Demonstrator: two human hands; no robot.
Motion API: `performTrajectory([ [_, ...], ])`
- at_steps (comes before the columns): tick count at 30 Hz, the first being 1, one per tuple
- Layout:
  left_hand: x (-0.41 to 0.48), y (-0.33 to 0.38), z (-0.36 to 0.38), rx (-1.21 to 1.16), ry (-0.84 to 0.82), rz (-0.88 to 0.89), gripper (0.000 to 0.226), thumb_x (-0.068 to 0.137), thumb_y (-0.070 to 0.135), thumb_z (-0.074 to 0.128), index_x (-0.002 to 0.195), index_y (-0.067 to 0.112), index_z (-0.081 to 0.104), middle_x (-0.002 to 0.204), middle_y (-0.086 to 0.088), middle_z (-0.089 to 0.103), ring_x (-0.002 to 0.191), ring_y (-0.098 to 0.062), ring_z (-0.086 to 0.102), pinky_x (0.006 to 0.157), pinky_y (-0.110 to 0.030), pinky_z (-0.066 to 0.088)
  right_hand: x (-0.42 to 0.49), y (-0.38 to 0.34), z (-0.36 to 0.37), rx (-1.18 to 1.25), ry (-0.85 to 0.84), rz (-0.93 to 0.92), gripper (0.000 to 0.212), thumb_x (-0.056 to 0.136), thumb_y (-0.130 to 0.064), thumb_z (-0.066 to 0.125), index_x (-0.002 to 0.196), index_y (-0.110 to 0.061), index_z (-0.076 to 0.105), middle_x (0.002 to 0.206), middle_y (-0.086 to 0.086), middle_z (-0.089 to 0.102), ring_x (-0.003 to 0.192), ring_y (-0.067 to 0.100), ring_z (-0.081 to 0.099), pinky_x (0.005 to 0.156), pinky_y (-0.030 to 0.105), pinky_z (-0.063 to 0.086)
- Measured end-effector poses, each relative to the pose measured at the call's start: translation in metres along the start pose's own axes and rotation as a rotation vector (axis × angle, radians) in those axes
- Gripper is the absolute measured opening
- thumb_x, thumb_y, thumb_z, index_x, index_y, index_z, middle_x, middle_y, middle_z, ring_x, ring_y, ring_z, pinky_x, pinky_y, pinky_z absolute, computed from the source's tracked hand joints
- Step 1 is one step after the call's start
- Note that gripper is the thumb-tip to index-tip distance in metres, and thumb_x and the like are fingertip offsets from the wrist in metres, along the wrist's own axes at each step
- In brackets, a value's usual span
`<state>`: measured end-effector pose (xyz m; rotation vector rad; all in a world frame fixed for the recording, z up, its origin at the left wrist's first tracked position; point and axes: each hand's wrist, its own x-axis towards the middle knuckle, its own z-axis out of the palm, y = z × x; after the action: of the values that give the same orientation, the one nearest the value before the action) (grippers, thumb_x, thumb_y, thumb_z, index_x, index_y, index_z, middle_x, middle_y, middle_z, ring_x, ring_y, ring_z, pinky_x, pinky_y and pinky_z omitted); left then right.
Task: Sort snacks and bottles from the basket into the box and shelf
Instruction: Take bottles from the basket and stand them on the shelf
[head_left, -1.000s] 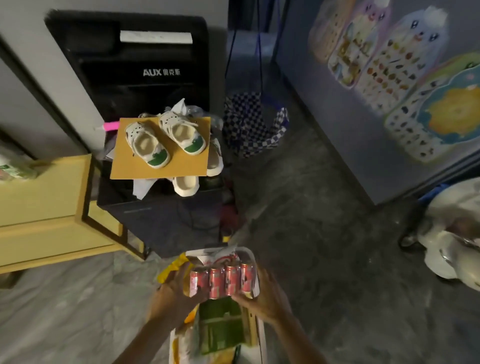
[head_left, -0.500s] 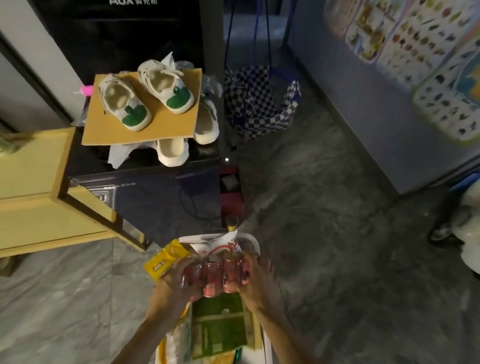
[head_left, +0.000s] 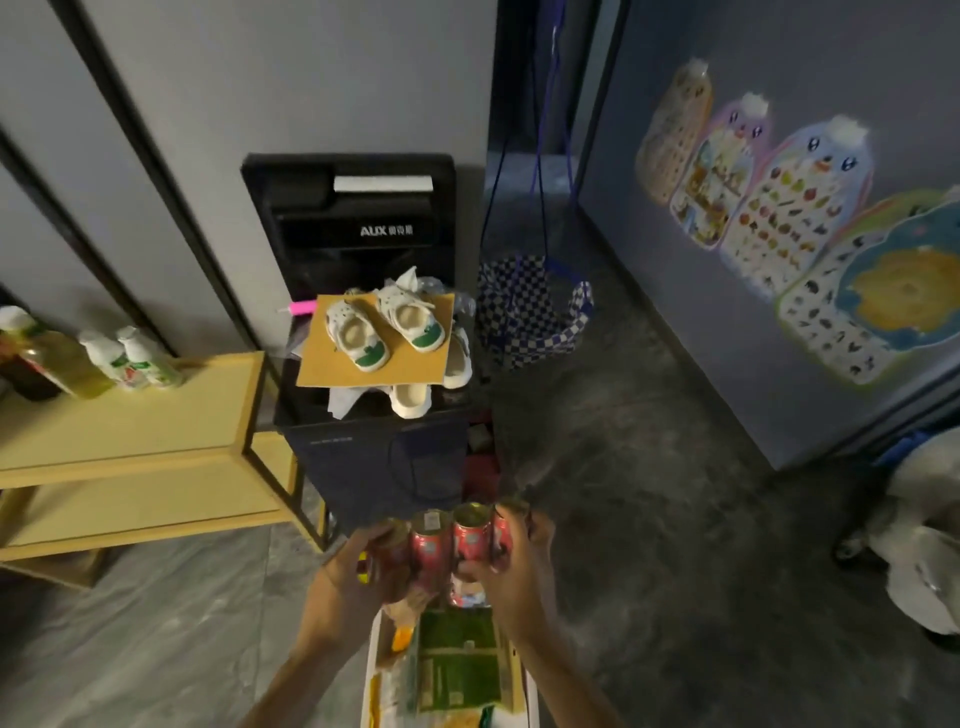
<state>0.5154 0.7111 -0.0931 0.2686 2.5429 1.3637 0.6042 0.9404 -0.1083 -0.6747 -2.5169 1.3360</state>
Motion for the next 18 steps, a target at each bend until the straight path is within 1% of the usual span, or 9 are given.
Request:
performTrajectory([
  [2,-0.001,0.027,-0.033,-0.003,0.013,0.050,0.076,0.074,0.014,0.096,0.114,0.067,0.059,0.103,0.022,0.073,0.093,0.002,0.070,0.071,-0.012,0.052,0.002,-0.038,-0.010,0.009,0.036,-0.037,0.095,0.063,-0.035,0.100,0.143,-0.045,0.050,0.146,-0.015,0.032,0.126,0.013,0.061,0.097,0.036,0.062],
  [4,-0.005,0.056,-0.072,-0.014,0.041,0.092,0.070,0.073,0.018,0.097,0.124,0.052,0.063,0.107,0.023,0.073,0.096,0.010,0.068,0.073,-0.005,0.049,0.002,-0.083,-0.018,0.012,0.054,-0.084,0.093,0.066,-0.034,0.100,0.144,-0.046,0.050,0.149,-0.015,0.031,0.127,0.015,0.062,0.095,0.038,0.063],
  [5,-0.007,0.069,-0.094,-0.021,0.068,0.113,0.068,0.074,0.023,0.098,0.128,0.047,0.064,0.109,0.024,0.073,0.097,0.012,0.068,0.075,-0.006,0.049,0.003,-0.107,-0.020,0.015,0.066,-0.122,0.092,0.068,-0.033,0.099,0.144,-0.046,0.051,0.149,-0.015,0.030,0.127,0.016,0.062,0.096,0.039,0.063],
  [8,-0.010,0.096,-0.163,-0.054,0.133,0.138,0.066,0.074,0.032,0.096,0.128,0.049,0.064,0.110,0.024,0.074,0.098,0.013,0.068,0.080,-0.011,0.054,0.002,-0.184,-0.019,0.023,0.099,-0.219,0.090,0.070,-0.032,0.100,0.145,-0.043,0.053,0.150,-0.014,0.031,0.129,0.018,0.063,0.097,0.040,0.063],
  [9,-0.011,0.101,-0.185,-0.057,0.158,0.161,0.065,0.074,0.034,0.095,0.131,0.046,0.066,0.111,0.026,0.073,0.098,0.015,0.067,0.083,-0.013,0.055,0.001,-0.209,-0.015,0.030,0.109,-0.243,0.090,0.069,-0.033,0.100,0.145,-0.042,0.053,0.150,-0.012,0.032,0.129,0.020,0.063,0.096,0.042,0.063],
  [11,-0.013,0.108,-0.231,-0.049,0.211,0.201,0.065,0.078,0.029,0.093,0.137,0.037,0.067,0.111,0.029,0.072,0.101,0.017,0.066,0.089,-0.019,0.058,-0.003,-0.260,-0.006,0.054,0.131,-0.300,0.090,0.068,-0.033,0.101,0.144,-0.039,0.054,0.153,-0.008,0.032,0.135,0.022,0.059,0.098,0.042,0.062],
  [14,-0.015,0.107,-0.297,-0.072,0.271,0.212,0.064,0.083,0.019,0.091,0.140,0.034,0.067,0.113,0.022,0.074,0.104,0.014,0.067,0.093,-0.026,0.060,-0.009,-0.330,0.014,0.080,0.147,-0.414,0.087,0.069,-0.029,0.101,0.144,-0.033,0.056,0.160,-0.012,0.028,0.146,0.010,0.042,0.107,0.028,0.053],
  [16,-0.016,0.101,-0.339,-0.097,0.302,0.217,0.064,0.082,0.015,0.091,0.137,0.036,0.067,0.112,0.021,0.075,0.102,0.010,0.070,0.089,-0.025,0.061,-0.013,-0.369,0.034,0.094,0.139,-0.464,0.089,0.070,-0.029,0.101,0.145,-0.034,0.054,0.159,-0.012,0.028,0.143,0.002,0.037,0.108,0.023,0.049],
  [18,-0.015,0.093,-0.381,-0.114,0.319,0.221,0.064,0.082,0.015,0.090,0.135,0.043,0.066,0.111,0.021,0.077,0.100,0.005,0.073,0.083,-0.022,0.061,-0.017,-0.404,0.059,0.101,0.128,-0.483,0.089,0.070,-0.031,0.100,0.146,-0.036,0.053,0.157,-0.009,0.030,0.137,-0.003,0.036,0.104,0.011,0.045],
])
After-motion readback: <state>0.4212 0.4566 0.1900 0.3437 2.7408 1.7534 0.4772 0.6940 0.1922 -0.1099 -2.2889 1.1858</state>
